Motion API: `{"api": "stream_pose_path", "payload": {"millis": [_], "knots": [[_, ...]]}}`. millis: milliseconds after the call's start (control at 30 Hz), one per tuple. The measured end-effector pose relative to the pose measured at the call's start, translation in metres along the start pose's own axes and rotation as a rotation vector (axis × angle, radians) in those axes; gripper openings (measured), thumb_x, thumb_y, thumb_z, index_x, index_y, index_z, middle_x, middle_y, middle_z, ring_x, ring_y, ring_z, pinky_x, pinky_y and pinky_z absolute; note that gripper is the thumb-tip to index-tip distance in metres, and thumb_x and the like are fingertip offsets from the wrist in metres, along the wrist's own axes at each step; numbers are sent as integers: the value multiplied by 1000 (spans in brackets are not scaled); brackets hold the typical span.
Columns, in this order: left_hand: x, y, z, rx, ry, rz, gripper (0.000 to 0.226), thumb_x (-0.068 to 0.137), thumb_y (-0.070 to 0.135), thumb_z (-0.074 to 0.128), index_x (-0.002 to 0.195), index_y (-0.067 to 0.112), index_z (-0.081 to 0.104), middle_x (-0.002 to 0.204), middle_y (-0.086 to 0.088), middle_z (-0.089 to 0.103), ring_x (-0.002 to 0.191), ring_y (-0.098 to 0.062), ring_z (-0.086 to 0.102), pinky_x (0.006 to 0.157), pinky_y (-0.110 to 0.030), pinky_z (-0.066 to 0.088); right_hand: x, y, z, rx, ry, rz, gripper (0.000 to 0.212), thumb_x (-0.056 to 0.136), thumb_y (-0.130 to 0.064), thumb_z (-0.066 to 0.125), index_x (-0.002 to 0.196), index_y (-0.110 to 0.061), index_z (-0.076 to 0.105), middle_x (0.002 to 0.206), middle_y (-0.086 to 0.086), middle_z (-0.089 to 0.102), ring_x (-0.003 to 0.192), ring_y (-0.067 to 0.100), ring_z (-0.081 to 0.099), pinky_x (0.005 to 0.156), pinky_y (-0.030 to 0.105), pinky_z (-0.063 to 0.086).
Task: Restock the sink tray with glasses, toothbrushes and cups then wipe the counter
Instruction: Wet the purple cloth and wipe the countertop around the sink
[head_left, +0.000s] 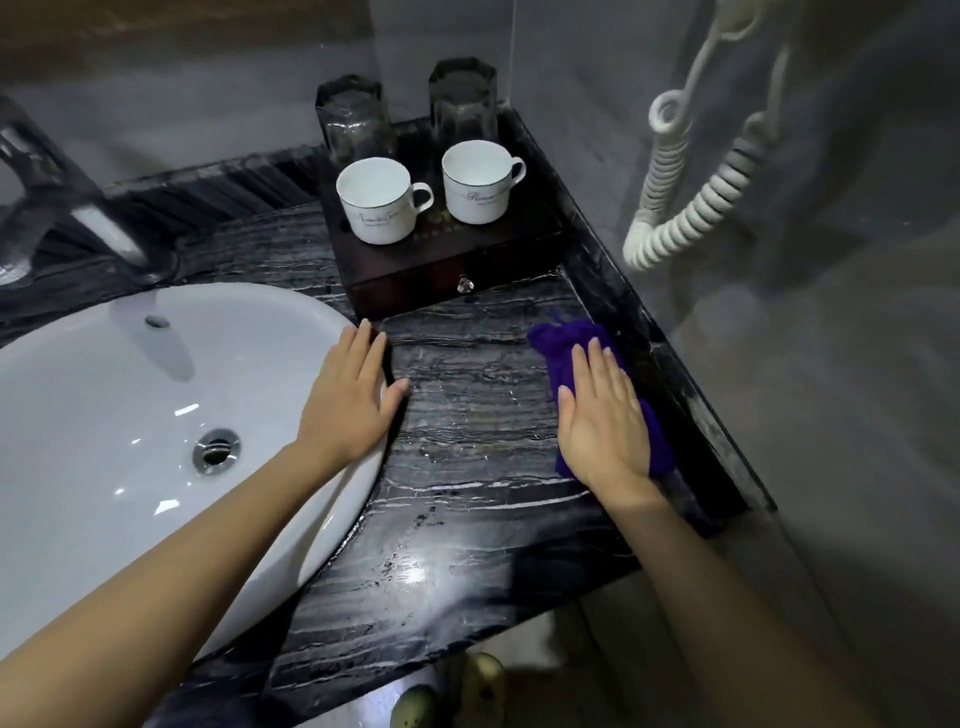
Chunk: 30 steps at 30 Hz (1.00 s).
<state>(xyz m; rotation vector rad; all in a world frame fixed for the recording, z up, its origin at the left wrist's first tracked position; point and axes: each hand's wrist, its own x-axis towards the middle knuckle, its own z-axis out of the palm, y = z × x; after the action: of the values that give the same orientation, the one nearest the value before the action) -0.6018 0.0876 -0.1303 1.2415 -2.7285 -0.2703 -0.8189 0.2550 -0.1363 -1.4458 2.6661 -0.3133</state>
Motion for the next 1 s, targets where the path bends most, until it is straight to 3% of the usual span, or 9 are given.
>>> {"api": "stream_pose_path", "payload": {"millis": [133, 267, 467, 767, 1000], "knots": [[0, 3, -2, 12, 10, -13, 77, 87, 53, 21, 139, -1, 32, 150, -21, 26, 141, -34, 20, 116, -43, 16, 37, -14, 4, 18, -7, 18, 55, 99, -30, 26, 149, -12, 15, 159, 8, 10, 147, 21, 8, 121, 33, 5], [0, 3, 1, 19, 19, -13, 74, 89, 52, 21, 140, -1, 32, 151, -20, 26, 142, -32, 19, 117, -43, 16, 71, -28, 7, 16, -32, -35, 55, 99, -28, 26, 149, -12, 15, 160, 6, 11, 147, 21, 7, 121, 35, 5], [0, 5, 2, 3, 26, -29, 78, 87, 55, 12, 144, 4, 21, 156, -12, 13, 145, -22, 4, 117, -30, -2, 91, -38, 8, 11, -99, -294, 51, 100, -27, 23, 149, -14, 17, 159, 0, 13, 147, 16, 7, 121, 31, 4], [1, 5, 4, -9, 50, -24, 84, 89, 61, 6, 141, 0, 29, 152, -17, 24, 143, -27, 15, 117, -37, 11, 98, -70, 12, 132, -191, -598, 47, 99, -20, 35, 145, -19, 31, 156, -5, 26, 145, 12, 18, 120, 28, 7], [-1, 5, 1, -51, 49, -19, 79, 92, 57, 12, 141, -2, 25, 151, -18, 23, 140, -23, 12, 115, -31, 7, 110, -105, 16, 212, -284, -778, 47, 95, -12, 40, 141, -18, 40, 152, -4, 35, 140, 16, 31, 117, 27, 15]]}}
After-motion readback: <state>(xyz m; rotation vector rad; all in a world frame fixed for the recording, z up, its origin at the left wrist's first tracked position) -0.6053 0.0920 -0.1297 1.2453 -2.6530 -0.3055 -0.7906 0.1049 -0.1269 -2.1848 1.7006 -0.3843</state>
